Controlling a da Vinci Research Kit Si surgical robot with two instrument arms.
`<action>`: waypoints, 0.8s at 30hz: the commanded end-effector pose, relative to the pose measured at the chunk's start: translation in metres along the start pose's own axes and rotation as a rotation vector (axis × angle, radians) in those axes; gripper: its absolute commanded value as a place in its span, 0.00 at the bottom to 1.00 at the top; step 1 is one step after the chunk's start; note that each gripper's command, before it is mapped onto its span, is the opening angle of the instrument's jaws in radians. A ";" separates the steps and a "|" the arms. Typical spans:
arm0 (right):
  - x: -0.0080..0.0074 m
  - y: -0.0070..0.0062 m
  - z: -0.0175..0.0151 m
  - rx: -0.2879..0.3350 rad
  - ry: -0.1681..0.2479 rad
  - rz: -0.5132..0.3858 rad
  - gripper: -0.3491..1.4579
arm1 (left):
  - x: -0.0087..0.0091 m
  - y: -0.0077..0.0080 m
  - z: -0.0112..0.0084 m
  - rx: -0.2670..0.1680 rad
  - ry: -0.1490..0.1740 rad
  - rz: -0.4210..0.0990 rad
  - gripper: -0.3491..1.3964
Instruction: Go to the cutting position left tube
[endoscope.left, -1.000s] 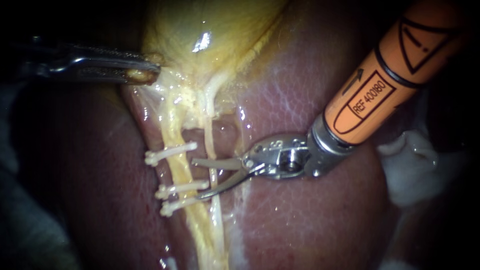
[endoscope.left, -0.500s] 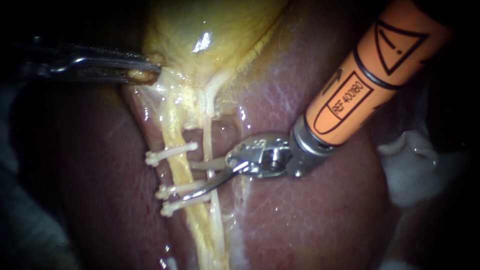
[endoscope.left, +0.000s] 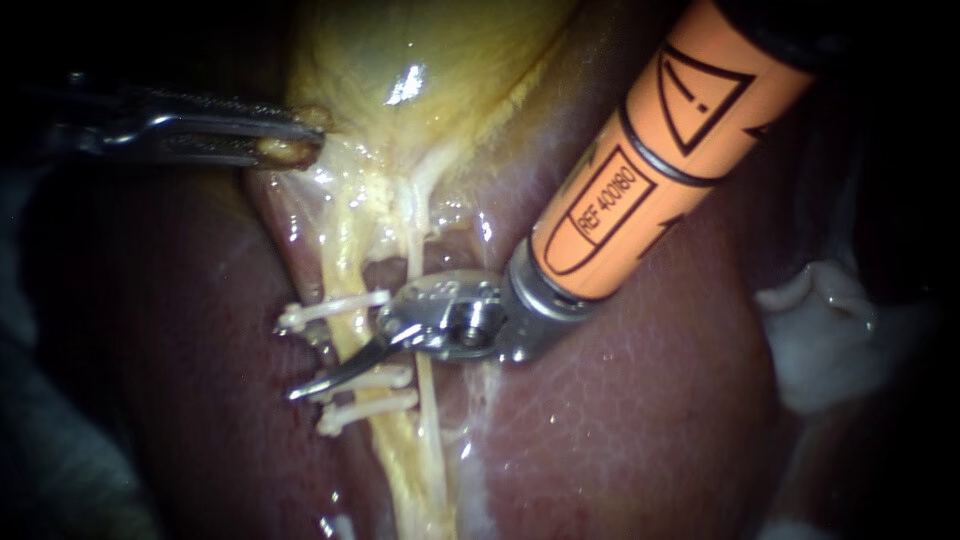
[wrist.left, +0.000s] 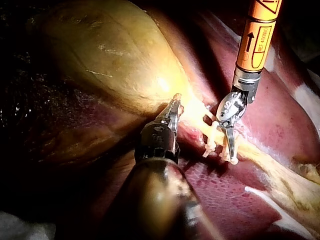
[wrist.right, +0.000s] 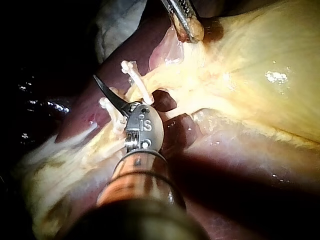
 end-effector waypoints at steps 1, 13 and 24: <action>0.0001 0.0000 0.0001 0.000 0.000 0.000 0.99 | 0.0000 0.0000 0.0000 0.000 0.000 0.000 0.00; 0.0031 -0.0031 -0.0001 0.054 0.069 0.043 0.99 | 0.0000 0.0000 0.0000 0.000 0.000 0.000 0.00; 0.0042 -0.0039 -0.0003 0.069 0.075 0.045 0.99 | 0.0000 -0.0001 0.0000 0.000 0.000 0.000 0.00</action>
